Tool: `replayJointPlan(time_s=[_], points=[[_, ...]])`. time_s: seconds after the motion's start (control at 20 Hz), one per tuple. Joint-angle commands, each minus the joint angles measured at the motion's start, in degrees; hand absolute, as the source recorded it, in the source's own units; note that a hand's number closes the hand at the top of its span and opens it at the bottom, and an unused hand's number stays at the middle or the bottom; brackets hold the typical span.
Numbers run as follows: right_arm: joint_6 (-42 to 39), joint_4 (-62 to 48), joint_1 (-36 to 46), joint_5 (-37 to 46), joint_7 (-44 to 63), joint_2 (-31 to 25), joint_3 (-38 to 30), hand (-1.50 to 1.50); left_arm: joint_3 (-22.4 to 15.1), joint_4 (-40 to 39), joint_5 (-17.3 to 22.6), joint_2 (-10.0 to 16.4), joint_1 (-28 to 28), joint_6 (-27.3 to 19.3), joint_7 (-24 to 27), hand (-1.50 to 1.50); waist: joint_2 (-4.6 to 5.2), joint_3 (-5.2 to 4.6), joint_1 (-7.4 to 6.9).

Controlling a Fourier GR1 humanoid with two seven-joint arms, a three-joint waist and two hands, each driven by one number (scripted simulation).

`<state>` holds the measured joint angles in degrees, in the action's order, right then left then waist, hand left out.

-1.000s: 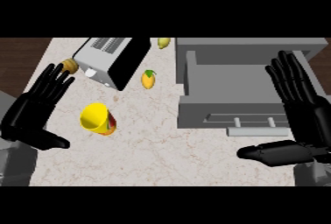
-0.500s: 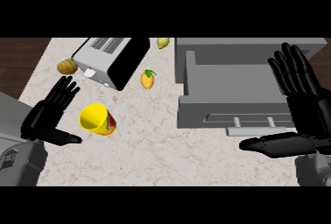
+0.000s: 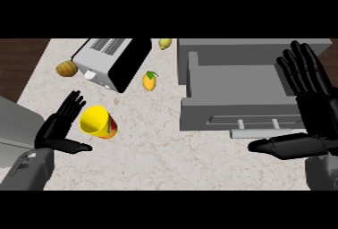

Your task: Pick up the cup, place it into the drawer and close the drawer

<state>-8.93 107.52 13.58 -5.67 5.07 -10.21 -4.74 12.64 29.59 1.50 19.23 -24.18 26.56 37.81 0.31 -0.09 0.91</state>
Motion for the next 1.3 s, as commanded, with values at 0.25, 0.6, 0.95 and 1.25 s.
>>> replayJointPlan(time_s=[0.25,0.6,0.95,1.25], points=[[-0.32,1.06,0.87,-0.89,1.21,0.33,0.04,-1.5,-0.6,-16.1,-5.37,1.39,-2.95,-0.73,16.01,-1.5,0.43,-0.16,0.96],[1.13,1.48,4.48,0.13,4.4,0.22,0.74,-1.5,-0.38,-18.09,-5.56,-1.43,-5.66,-3.24,17.95,-1.5,0.54,-0.24,1.2],[-1.07,-0.41,3.14,-1.71,2.4,-0.57,-0.64,-1.5,0.07,-19.79,-5.55,-1.79,-8.29,-3.01,17.61,-1.5,0.72,-0.23,1.65],[-1.36,-0.48,3.08,-1.21,2.65,-0.82,-0.27,-1.5,-0.48,-20.65,-6.29,-3.71,-8.46,-2.34,19.11,-1.5,0.7,-0.22,1.58]])
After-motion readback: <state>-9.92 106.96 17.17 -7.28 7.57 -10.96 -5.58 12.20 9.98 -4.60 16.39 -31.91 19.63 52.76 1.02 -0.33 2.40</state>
